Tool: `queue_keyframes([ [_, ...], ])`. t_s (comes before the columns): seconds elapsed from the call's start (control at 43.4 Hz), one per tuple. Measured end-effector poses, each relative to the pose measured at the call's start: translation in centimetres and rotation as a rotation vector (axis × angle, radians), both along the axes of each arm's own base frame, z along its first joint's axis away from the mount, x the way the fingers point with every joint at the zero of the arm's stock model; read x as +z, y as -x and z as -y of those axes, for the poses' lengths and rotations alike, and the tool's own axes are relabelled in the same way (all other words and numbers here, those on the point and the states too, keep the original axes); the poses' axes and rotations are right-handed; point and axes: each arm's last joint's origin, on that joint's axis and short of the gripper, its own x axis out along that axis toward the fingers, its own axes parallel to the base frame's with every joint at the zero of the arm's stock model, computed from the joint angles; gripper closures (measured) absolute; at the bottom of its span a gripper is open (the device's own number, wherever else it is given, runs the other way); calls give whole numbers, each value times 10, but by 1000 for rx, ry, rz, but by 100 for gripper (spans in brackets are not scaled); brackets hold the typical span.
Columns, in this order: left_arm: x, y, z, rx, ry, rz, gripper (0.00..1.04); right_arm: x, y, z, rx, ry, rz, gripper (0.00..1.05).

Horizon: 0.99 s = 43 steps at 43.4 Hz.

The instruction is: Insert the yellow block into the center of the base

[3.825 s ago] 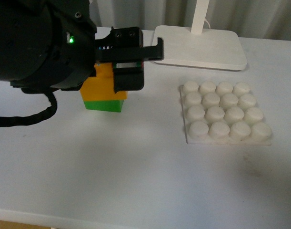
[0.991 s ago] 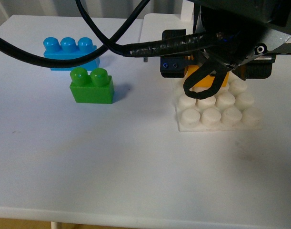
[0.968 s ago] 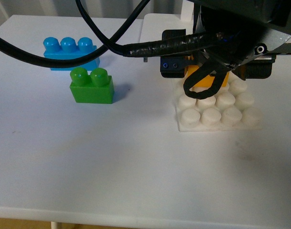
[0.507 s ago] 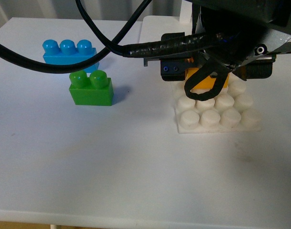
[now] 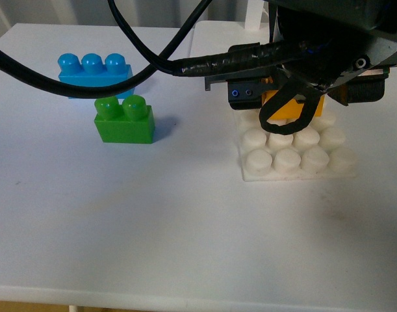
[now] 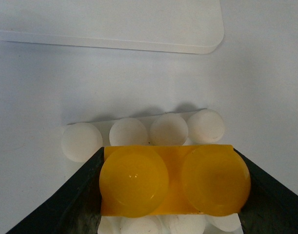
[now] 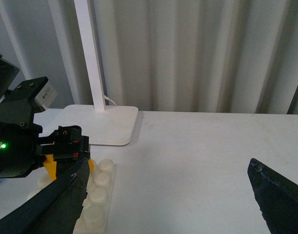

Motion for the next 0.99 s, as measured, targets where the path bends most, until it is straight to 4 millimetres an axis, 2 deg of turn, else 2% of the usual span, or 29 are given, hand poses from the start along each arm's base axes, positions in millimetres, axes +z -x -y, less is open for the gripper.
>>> queue_keyframes([
  [0.991,-18,-1,0,-2,-46,16,39,0,0,0,0,0,0,9],
])
